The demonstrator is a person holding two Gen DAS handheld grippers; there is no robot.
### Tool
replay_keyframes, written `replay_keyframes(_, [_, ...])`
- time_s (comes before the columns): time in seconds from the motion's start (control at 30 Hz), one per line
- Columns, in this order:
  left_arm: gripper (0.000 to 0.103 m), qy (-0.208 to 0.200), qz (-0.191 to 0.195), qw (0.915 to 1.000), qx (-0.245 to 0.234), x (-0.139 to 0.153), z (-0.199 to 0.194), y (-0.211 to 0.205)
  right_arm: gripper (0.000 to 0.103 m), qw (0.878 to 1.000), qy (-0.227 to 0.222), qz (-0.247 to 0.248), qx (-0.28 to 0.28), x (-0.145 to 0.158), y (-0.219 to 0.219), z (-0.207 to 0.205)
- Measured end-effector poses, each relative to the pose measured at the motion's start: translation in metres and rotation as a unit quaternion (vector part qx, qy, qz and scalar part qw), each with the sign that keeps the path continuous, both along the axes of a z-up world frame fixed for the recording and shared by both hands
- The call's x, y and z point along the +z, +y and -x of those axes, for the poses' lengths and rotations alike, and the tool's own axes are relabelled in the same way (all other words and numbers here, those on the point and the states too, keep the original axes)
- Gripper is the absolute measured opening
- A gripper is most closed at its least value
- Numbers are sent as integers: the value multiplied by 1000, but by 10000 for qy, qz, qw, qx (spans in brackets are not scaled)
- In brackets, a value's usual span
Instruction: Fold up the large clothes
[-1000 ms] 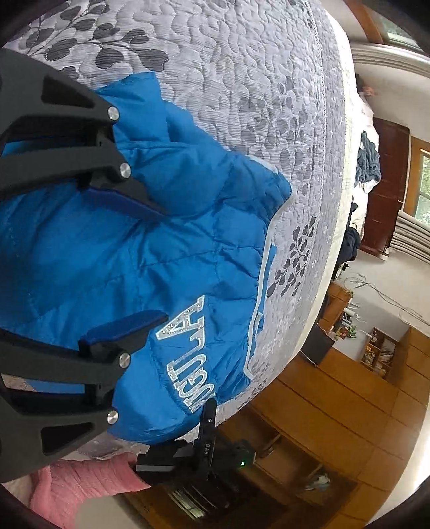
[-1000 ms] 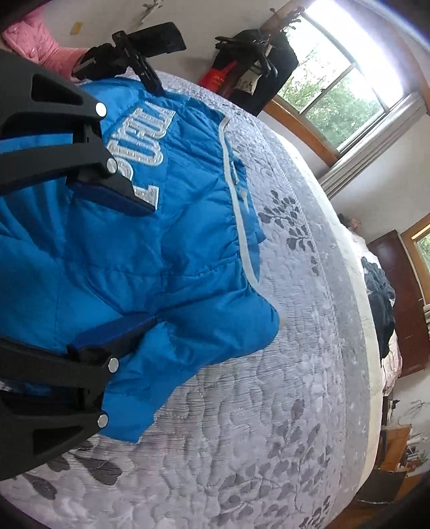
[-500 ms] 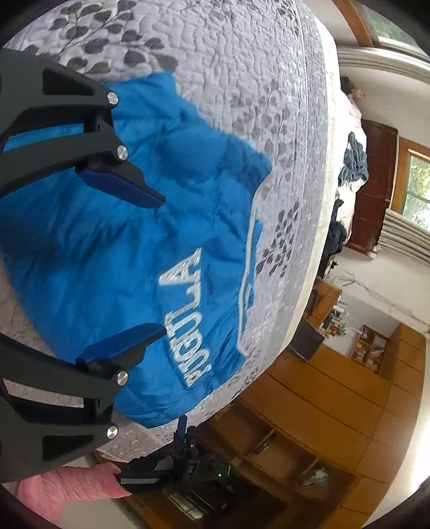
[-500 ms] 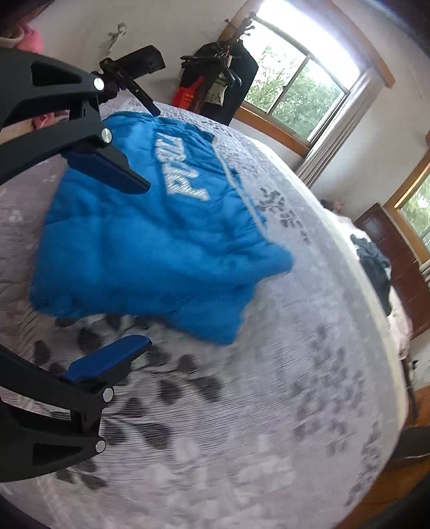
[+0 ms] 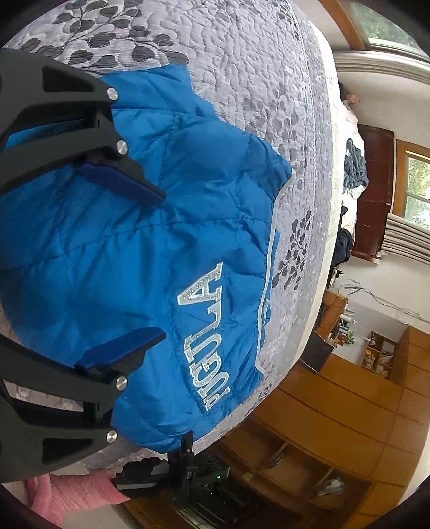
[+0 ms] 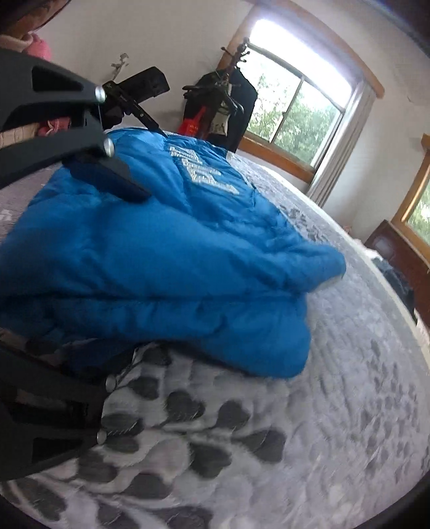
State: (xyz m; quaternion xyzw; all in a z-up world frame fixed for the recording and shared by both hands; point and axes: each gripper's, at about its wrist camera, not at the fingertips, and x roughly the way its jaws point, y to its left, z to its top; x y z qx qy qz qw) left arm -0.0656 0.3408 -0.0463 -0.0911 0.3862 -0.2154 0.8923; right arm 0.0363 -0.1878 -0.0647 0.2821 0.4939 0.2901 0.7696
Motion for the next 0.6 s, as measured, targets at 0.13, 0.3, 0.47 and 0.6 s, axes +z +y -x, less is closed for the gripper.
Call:
replay_keyframes(0.13, [77, 28, 38, 10000, 6, 0, 0, 0, 44, 10000, -94, 8, 5, 9, 5, 3])
replay_keyframes(0.3, [77, 95, 151, 9998, 15, 1, -2, 4, 34, 9982, -553, 212, 44, 38, 10, 18])
replay_keyframes(0.47, [77, 24, 82, 10000, -33, 0, -3, 5, 34, 9995, -215, 202, -61, 20, 6, 17])
replay_keyframes(0.6, [78, -72, -75, 9999, -61, -2, -2, -1, 35, 9996, -30, -214, -205, 1, -3, 16])
